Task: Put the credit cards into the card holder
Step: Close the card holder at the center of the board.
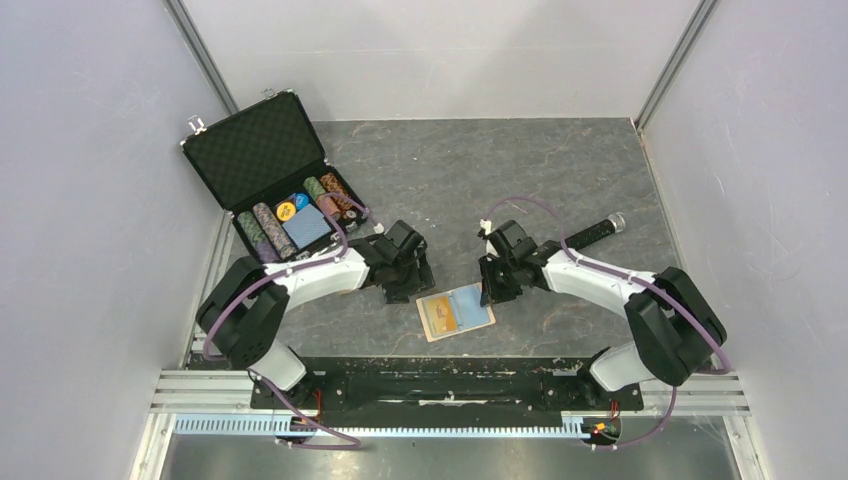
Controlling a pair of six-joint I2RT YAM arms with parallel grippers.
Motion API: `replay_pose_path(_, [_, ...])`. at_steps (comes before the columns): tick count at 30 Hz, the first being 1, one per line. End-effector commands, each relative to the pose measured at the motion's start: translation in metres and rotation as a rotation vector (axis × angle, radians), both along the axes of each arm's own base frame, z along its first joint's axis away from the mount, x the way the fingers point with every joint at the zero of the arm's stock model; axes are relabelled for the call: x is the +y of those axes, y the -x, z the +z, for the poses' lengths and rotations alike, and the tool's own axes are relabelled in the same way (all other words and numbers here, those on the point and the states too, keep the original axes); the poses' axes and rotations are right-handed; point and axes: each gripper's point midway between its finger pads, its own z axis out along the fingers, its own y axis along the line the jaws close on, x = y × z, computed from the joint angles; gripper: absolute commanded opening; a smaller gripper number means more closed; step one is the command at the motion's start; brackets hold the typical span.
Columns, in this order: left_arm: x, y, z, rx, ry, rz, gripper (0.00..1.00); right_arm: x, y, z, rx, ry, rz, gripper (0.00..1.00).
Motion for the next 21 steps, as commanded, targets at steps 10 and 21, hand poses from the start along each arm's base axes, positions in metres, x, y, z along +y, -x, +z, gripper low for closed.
replay_pose_path(10, [0.005, 0.041, 0.022, -0.038, 0.156, 0.069, 0.77, -0.028, 0.017, -0.036, 0.05, 0.119, 0.052, 0.09])
replay_pose_path(21, [0.0, 0.055, -0.012, 0.014, 0.171, 0.099, 0.75, -0.03, 0.069, -0.042, 0.166, -0.015, 0.007, 0.04])
